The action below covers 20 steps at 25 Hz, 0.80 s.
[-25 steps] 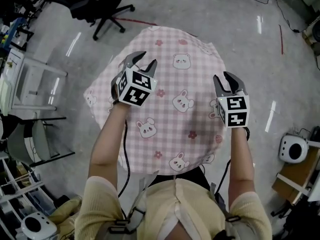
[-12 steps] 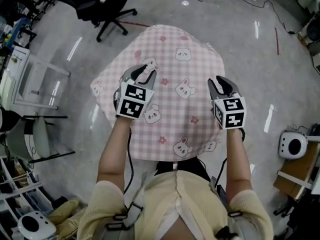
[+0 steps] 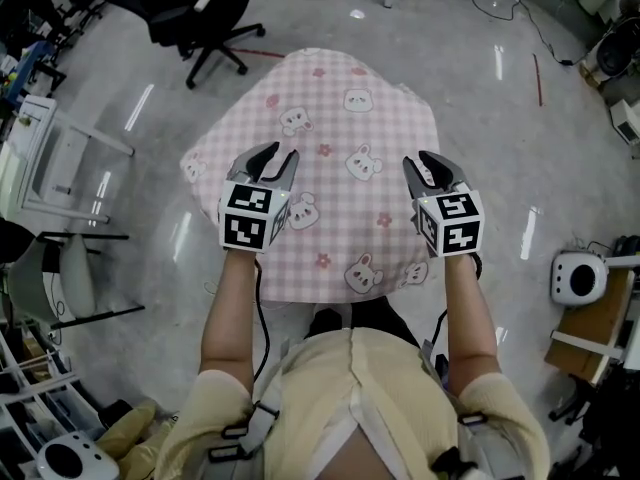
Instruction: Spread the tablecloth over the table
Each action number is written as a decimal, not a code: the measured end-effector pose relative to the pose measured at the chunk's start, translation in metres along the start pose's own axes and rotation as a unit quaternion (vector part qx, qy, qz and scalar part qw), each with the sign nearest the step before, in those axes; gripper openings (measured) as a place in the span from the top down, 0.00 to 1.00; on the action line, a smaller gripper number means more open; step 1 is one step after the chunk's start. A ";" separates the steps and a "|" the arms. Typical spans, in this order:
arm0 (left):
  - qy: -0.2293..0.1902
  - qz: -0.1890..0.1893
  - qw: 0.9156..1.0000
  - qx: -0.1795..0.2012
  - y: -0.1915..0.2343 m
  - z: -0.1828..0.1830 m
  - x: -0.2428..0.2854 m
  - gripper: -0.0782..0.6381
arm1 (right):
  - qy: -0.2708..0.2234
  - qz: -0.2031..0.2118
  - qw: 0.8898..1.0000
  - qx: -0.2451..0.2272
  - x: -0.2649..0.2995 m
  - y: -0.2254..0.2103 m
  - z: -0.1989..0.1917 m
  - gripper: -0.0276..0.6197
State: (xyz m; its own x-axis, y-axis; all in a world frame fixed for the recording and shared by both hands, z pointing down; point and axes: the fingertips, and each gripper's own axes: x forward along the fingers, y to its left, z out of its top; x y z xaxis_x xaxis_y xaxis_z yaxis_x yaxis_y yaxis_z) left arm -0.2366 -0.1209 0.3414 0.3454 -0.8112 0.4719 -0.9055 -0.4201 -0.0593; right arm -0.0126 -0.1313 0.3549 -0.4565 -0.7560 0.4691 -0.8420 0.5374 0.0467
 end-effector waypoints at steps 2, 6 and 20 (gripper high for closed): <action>-0.002 0.001 1.000 -0.008 -0.001 -0.004 -0.011 0.70 | -0.002 0.002 1.000 0.002 -0.006 0.007 0.000 0.77; -0.012 0.003 1.000 -0.025 -0.005 -0.010 -0.032 0.70 | -0.015 0.001 1.000 0.001 -0.019 0.020 0.003 0.80; -0.030 0.008 0.997 -0.068 -0.015 -0.038 -0.085 0.74 | -0.020 0.020 0.999 0.022 -0.050 0.062 -0.004 0.84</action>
State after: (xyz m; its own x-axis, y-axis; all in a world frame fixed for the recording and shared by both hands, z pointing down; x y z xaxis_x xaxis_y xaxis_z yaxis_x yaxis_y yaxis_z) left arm -0.2615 -0.0303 0.3356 0.3407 -0.8422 0.4178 -0.9348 -0.3510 0.0545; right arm -0.0407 -0.0593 0.3381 -0.5010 -0.7487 0.4340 -0.8341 0.5515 -0.0113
